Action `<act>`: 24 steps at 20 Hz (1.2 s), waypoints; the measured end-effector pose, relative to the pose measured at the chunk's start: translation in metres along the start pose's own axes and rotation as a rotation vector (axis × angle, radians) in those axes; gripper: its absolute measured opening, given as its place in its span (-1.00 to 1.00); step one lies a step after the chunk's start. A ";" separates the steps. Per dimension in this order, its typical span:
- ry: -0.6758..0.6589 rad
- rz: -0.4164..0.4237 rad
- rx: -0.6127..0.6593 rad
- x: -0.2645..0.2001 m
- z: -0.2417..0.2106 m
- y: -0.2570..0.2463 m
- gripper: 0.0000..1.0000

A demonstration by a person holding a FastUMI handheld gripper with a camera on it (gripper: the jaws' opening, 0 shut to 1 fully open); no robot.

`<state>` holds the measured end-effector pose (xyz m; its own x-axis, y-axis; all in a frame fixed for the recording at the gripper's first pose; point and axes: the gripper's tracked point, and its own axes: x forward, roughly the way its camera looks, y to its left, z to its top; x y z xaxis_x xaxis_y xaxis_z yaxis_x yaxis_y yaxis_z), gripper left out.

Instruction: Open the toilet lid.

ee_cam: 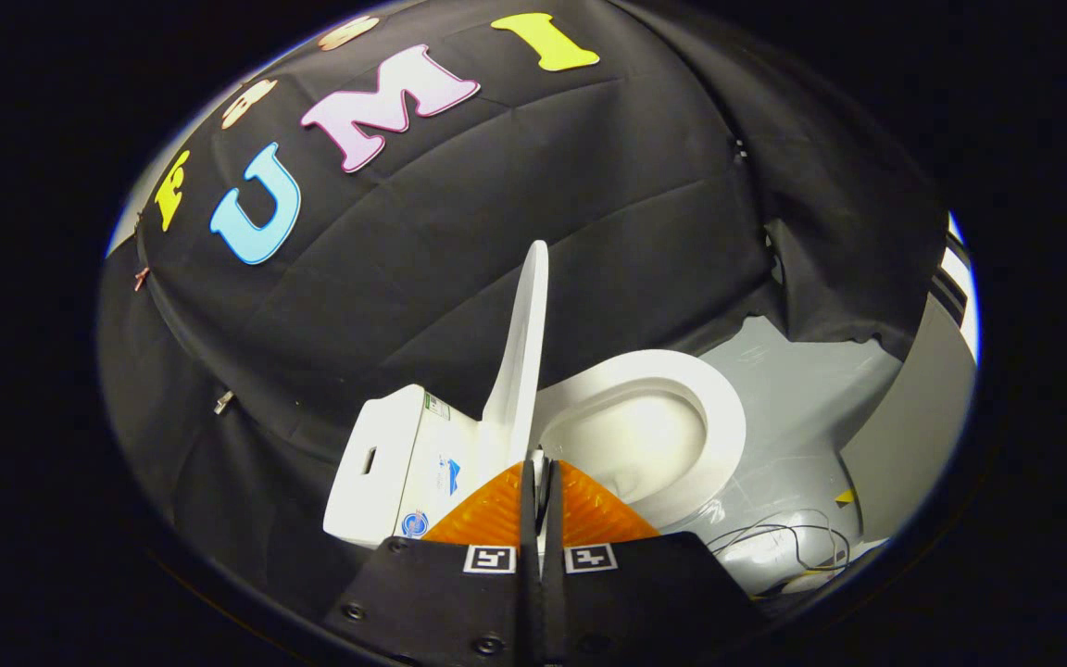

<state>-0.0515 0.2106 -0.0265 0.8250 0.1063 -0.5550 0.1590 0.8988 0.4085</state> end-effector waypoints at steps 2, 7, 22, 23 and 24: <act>-0.003 -0.008 -0.028 -0.001 -0.001 0.011 -0.90; -0.009 -0.018 -0.073 -0.006 0.002 0.040 -0.90; -0.025 -0.108 -0.212 -0.012 -0.008 0.134 -0.90; -0.026 -0.113 -0.219 -0.012 -0.010 0.140 -0.90; -0.026 -0.116 -0.221 -0.012 -0.012 0.146 -0.90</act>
<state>-0.0444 0.3452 0.0311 0.8224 -0.0115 -0.5687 0.1333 0.9759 0.1730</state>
